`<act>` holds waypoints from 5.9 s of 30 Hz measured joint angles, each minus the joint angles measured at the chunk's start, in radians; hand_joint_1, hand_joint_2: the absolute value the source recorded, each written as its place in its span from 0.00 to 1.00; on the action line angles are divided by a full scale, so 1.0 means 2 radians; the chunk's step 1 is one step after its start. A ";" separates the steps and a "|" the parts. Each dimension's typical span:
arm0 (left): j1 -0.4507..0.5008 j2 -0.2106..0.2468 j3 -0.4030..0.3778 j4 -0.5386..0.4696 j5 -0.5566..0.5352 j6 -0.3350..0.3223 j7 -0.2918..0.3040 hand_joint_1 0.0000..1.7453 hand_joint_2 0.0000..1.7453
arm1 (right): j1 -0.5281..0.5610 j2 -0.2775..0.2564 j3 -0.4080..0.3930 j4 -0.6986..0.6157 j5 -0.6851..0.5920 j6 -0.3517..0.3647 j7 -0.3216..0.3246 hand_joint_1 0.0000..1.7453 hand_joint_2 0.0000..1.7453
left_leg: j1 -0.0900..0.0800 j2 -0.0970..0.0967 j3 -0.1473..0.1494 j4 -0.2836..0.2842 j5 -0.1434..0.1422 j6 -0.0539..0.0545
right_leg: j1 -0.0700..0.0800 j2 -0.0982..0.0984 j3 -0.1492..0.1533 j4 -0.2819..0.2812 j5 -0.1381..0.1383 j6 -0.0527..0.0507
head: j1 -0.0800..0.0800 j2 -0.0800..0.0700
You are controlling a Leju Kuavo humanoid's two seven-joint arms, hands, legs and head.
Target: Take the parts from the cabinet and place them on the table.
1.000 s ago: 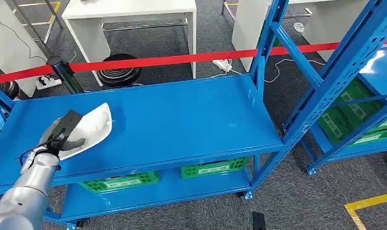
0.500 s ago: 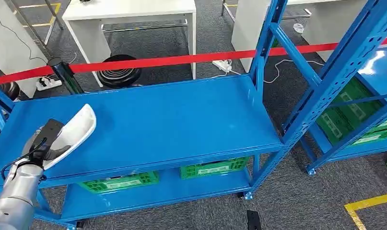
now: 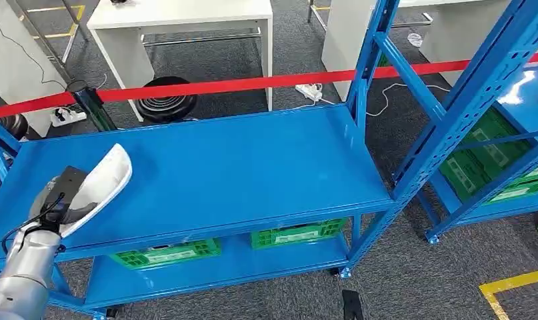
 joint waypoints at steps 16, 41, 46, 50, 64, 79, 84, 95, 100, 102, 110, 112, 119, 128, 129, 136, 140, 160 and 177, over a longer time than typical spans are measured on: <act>-0.001 0.006 0.013 -0.005 0.015 0.011 -0.049 0.00 0.00 | -0.002 0.006 0.009 0.000 -0.001 0.000 0.011 0.00 1.00 | 0.000 0.000 0.000 0.000 0.000 0.000 | 0.000 0.000 -0.001 0.000 0.000 0.000 | 0.000 0.000; -0.063 -0.039 -0.016 -0.006 -0.039 -0.045 -0.064 0.00 0.00 | -0.005 0.008 0.004 0.000 -0.015 -0.006 0.008 0.00 1.00 | 0.000 0.000 0.000 0.000 0.000 0.000 | 0.000 0.000 -0.001 0.000 0.000 0.000 | 0.000 0.000; -0.067 -0.043 -0.052 -0.010 -0.075 -0.020 -0.065 0.00 0.00 | -0.006 0.008 0.003 0.000 -0.016 -0.006 0.010 0.00 1.00 | 0.000 0.000 0.000 0.000 0.000 0.000 | 0.000 0.000 -0.001 0.000 0.000 0.000 | 0.000 0.000; -0.069 -0.046 -0.082 -0.018 -0.096 0.003 -0.062 0.00 1.00 | -0.006 0.008 0.000 0.000 -0.018 -0.007 0.013 0.00 1.00 | 0.000 0.000 0.000 0.000 0.000 0.000 | 0.000 0.000 -0.001 0.000 0.000 0.000 | 0.000 0.000; -0.055 -0.055 -0.210 -0.062 -0.212 0.148 0.083 0.00 1.00 | -0.006 0.009 -0.008 0.000 -0.026 -0.014 0.010 0.00 1.00 | 0.000 0.000 0.000 0.000 0.000 0.000 | 0.000 0.000 0.000 0.000 0.000 0.000 | 0.000 0.000; 0.045 -0.069 -0.307 -0.148 -0.187 0.133 0.141 0.00 1.00 | -0.004 0.011 -0.016 0.000 -0.027 -0.022 0.012 0.00 1.00 | 0.000 0.000 -0.001 0.000 0.000 0.000 | 0.000 0.000 -0.001 0.000 0.000 0.000 | 0.000 0.000; 0.054 -0.081 -0.316 -0.162 -0.167 0.136 0.135 0.00 1.00 | -0.003 0.011 -0.016 0.000 -0.027 -0.019 0.009 0.00 1.00 | 0.000 0.000 -0.001 0.000 0.000 0.000 | 0.000 0.000 -0.001 0.000 0.000 0.000 | 0.000 0.000; 0.055 -0.087 -0.318 -0.166 -0.163 0.156 0.144 0.00 0.00 | 0.001 0.011 -0.018 0.000 -0.027 -0.016 0.008 0.00 1.00 | 0.000 0.000 -0.001 0.000 0.000 0.000 | 0.000 0.000 -0.001 0.000 0.000 0.000 | 0.000 0.000; 0.057 -0.087 -0.318 -0.166 -0.155 0.163 0.138 0.00 0.00 | 0.001 0.011 -0.018 0.000 -0.026 -0.012 0.008 0.00 1.00 | 0.000 0.000 -0.001 0.000 0.000 0.000 | 0.000 0.000 -0.001 0.000 0.000 0.000 | 0.000 0.000; 0.057 -0.087 -0.318 -0.166 -0.151 0.162 0.137 0.00 0.00 | 0.002 0.011 -0.018 0.000 -0.025 -0.010 0.008 0.00 1.00 | 0.000 0.000 -0.001 0.000 0.000 0.000 | 0.000 0.000 -0.001 0.000 0.000 0.000 | 0.000 0.000; 0.032 -0.079 -0.318 -0.144 -0.123 0.087 0.130 0.00 0.00 | 0.001 0.011 -0.018 0.000 -0.019 -0.005 0.013 0.00 1.00 | 0.000 0.000 -0.001 0.000 0.000 0.000 | 0.000 0.000 -0.001 0.000 0.000 0.000 | 0.000 0.000; 0.012 -0.076 -0.318 -0.125 -0.120 0.059 0.135 0.00 0.00 | 0.000 0.011 -0.018 0.000 -0.017 -0.005 0.015 0.00 1.00 | 0.000 0.000 -0.001 0.000 0.000 0.000 | 0.000 0.000 -0.001 0.000 0.000 0.000 | 0.000 0.000; -0.055 -0.067 -0.317 -0.076 -0.119 -0.007 0.152 0.00 0.00 | -0.002 0.011 -0.018 0.000 -0.016 -0.004 0.015 0.00 1.00 | 0.000 0.000 -0.001 0.000 0.000 0.000 | 0.000 0.000 -0.001 0.000 0.000 0.000 | 0.000 0.000; -0.111 -0.051 -0.313 -0.043 -0.114 -0.061 0.192 0.00 0.00 | -0.002 0.011 -0.018 0.000 -0.012 0.005 0.015 0.00 1.00 | 0.000 0.000 -0.001 0.000 0.000 0.000 | 0.000 0.000 -0.001 0.000 0.000 0.000 | 0.000 0.000; -0.115 -0.049 -0.312 -0.039 -0.113 -0.068 0.193 0.00 0.00 | -0.002 0.011 -0.018 0.000 -0.012 0.005 0.015 0.00 1.00 | 0.000 0.000 -0.001 0.000 0.000 0.000 | 0.000 0.000 -0.001 0.000 0.000 0.000 | 0.000 0.000; -0.131 -0.035 -0.298 -0.023 -0.098 -0.095 0.227 0.00 0.00 | -0.002 0.011 -0.018 0.000 -0.009 0.007 0.015 0.00 1.00 | 0.000 0.000 -0.001 0.000 0.000 0.000 | 0.000 0.000 -0.001 0.000 0.000 0.000 | 0.000 0.000; -0.132 -0.024 -0.288 -0.016 -0.098 -0.094 0.252 0.00 0.00 | -0.003 0.011 -0.018 0.000 -0.007 0.006 0.013 0.00 1.00 | 0.000 0.000 -0.001 0.000 0.000 0.000 | 0.000 0.000 -0.001 0.000 0.000 0.000 | 0.000 0.000; -0.112 -0.007 -0.258 0.004 -0.083 -0.116 0.263 0.00 1.00 | -0.007 0.011 -0.018 0.000 -0.003 0.000 0.013 0.00 1.00 | 0.000 0.000 -0.001 0.000 0.000 0.000 | 0.000 0.000 -0.001 0.000 0.000 0.000 | 0.000 0.000; -0.112 -0.012 -0.246 0.004 -0.073 -0.136 0.228 0.00 1.00 | -0.010 0.011 -0.017 0.000 0.004 -0.005 0.018 0.00 1.00 | 0.000 0.000 -0.001 0.000 0.000 0.000 | 0.000 0.000 -0.001 0.000 0.000 0.000 | 0.000 0.000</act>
